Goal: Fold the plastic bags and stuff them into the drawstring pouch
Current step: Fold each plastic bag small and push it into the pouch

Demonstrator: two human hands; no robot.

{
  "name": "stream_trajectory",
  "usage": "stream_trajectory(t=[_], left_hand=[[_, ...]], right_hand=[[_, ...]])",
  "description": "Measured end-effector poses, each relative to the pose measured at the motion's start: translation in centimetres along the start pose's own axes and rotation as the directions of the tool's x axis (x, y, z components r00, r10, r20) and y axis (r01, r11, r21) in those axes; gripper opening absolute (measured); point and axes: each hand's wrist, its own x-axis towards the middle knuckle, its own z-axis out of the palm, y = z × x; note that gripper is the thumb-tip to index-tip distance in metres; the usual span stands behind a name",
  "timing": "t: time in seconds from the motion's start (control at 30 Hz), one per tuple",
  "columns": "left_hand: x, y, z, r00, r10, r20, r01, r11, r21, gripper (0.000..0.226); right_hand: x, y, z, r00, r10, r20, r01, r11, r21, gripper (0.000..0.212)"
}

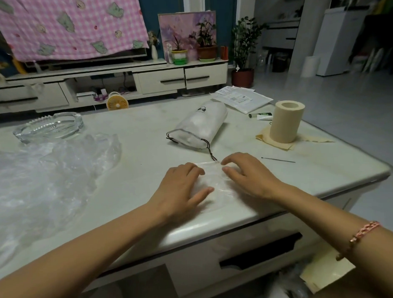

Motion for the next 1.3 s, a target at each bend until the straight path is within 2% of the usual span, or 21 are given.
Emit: stream_trajectory(t=[0.03, 0.07, 0.13, 0.17, 0.23, 0.33, 0.43, 0.5, 0.6, 0.7, 0.77, 0.87, 0.97, 1.07, 1.23, 1.3], left_hand=[[-0.2, 0.0, -0.2, 0.998, 0.023, -0.054, -0.025, 0.999, -0.040, 0.069], [-0.4, 0.0, -0.4, 0.999, 0.023, -0.049, -0.026, 0.998, -0.052, 0.066], [-0.7, 0.1, -0.2, 1.000, 0.002, 0.018, -0.001, 0.999, -0.036, 0.069], [-0.8, 0.0, -0.1, 1.000, -0.005, 0.029, 0.007, 0.999, -0.038, 0.070], [-0.6, -0.2, -0.1, 1.000, -0.022, 0.019, 0.023, 0.996, -0.089, 0.072], [-0.2, -0.5, -0.5, 0.999, -0.039, 0.023, 0.042, 0.982, -0.185, 0.074], [-0.1, -0.8, -0.9, 0.997, -0.019, 0.079, 0.033, 0.981, -0.192, 0.082], [0.0, -1.4, -0.4, 0.999, -0.048, 0.012, 0.049, 0.972, -0.230, 0.073], [0.5, -1.9, 0.4, 0.963, -0.244, -0.111, 0.183, 0.901, -0.394, 0.029], [1.7, -2.4, 1.0, 0.885, -0.462, -0.050, 0.378, 0.779, -0.500, 0.036], [2.3, -2.5, 1.2, 0.845, -0.532, -0.044, 0.456, 0.763, -0.459, 0.043], [3.2, -1.9, 1.6, 0.798, -0.597, -0.078, 0.547, 0.773, -0.322, 0.050], [3.7, -1.3, 1.8, 0.776, -0.622, -0.103, 0.603, 0.780, -0.163, 0.045], [3.9, -1.1, 2.2, 0.796, -0.597, -0.101, 0.601, 0.799, 0.014, 0.033], [4.0, -1.8, 2.0, 0.767, -0.636, -0.083, 0.641, 0.756, 0.136, 0.046], [4.1, -2.1, 2.0, 0.779, -0.622, -0.074, 0.625, 0.763, 0.165, 0.046]], right_hand=[[-0.1, -0.2, -0.7, 0.996, 0.020, 0.085, -0.029, 0.994, 0.104, 0.021], [-0.4, -0.5, -1.3, 0.979, 0.012, 0.204, -0.047, 0.984, 0.171, 0.019], [-0.8, -0.9, -1.7, 0.906, -0.040, 0.421, 0.021, 0.999, 0.049, 0.031], [-0.9, -1.0, -1.5, 0.880, -0.045, 0.473, 0.076, 0.996, -0.046, 0.037], [-0.9, -1.1, -0.8, 0.894, -0.057, 0.444, 0.134, 0.980, -0.144, 0.034], [-0.4, -1.2, 0.1, 0.950, -0.094, 0.297, 0.141, 0.980, -0.139, 0.019], [0.2, -0.9, 0.1, 0.986, 0.015, 0.168, -0.033, 0.994, 0.106, 0.017], [0.8, -0.6, 0.1, 0.987, 0.098, 0.125, -0.128, 0.955, 0.268, 0.019], [1.3, -0.5, -0.3, 0.977, 0.120, 0.179, -0.181, 0.907, 0.379, 0.023], [1.8, -0.3, -0.2, 0.958, 0.113, 0.263, -0.217, 0.887, 0.409, 0.030], [2.2, 0.0, 0.4, 0.964, 0.150, 0.218, -0.232, 0.874, 0.426, 0.027], [3.5, 0.6, 1.5, 0.956, 0.291, 0.037, -0.290, 0.916, 0.276, 0.045], [4.1, 0.7, 2.2, 0.930, 0.364, -0.044, -0.358, 0.928, 0.101, 0.048], [4.2, 0.9, 2.7, 0.939, 0.340, -0.059, -0.345, 0.928, -0.140, 0.040], [4.2, 1.5, 3.2, 0.939, 0.315, -0.138, -0.342, 0.886, -0.312, 0.035], [4.0, 1.6, 3.1, 0.941, 0.290, -0.175, -0.336, 0.859, -0.386, 0.034]])
